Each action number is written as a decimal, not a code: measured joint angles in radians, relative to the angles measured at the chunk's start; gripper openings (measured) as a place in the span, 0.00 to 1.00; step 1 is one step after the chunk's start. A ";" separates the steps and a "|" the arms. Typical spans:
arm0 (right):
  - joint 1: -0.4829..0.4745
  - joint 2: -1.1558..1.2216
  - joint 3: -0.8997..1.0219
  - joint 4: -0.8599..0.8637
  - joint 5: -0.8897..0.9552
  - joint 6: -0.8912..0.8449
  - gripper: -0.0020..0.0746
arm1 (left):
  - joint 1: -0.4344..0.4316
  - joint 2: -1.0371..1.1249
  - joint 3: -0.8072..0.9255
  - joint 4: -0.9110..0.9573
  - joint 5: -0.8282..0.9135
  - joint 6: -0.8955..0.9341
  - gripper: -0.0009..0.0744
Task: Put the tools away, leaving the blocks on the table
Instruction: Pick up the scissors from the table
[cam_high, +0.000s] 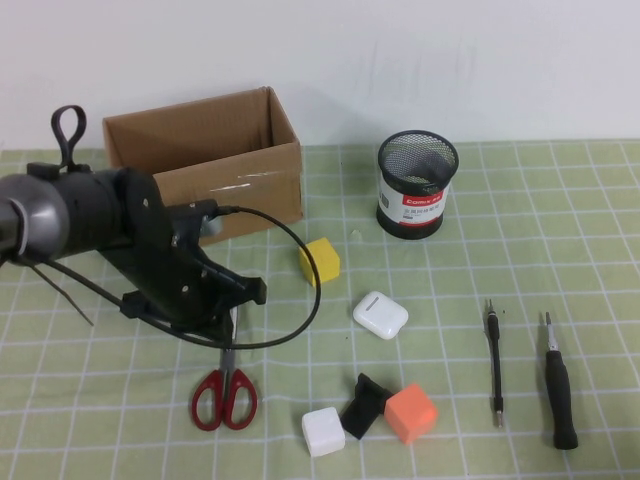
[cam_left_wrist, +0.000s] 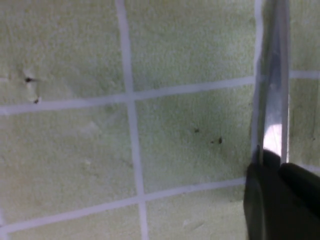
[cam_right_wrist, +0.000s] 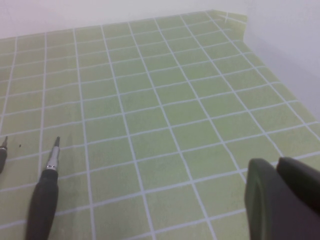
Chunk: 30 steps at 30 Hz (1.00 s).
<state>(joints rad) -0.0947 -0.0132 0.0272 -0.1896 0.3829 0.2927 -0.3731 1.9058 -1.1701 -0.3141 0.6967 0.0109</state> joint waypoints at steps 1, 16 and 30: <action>0.000 0.000 0.000 0.000 0.000 0.000 0.01 | -0.002 -0.008 0.002 0.021 0.000 -0.011 0.02; 0.000 0.000 0.000 0.000 0.000 0.000 0.01 | -0.002 -0.105 0.011 0.147 -0.008 -0.172 0.04; 0.000 0.000 0.000 0.000 0.000 0.000 0.01 | -0.081 -0.088 0.011 0.169 -0.010 -0.261 0.46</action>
<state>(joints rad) -0.0947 -0.0132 0.0272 -0.1896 0.3829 0.2927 -0.4543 1.8180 -1.1594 -0.1455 0.6866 -0.2505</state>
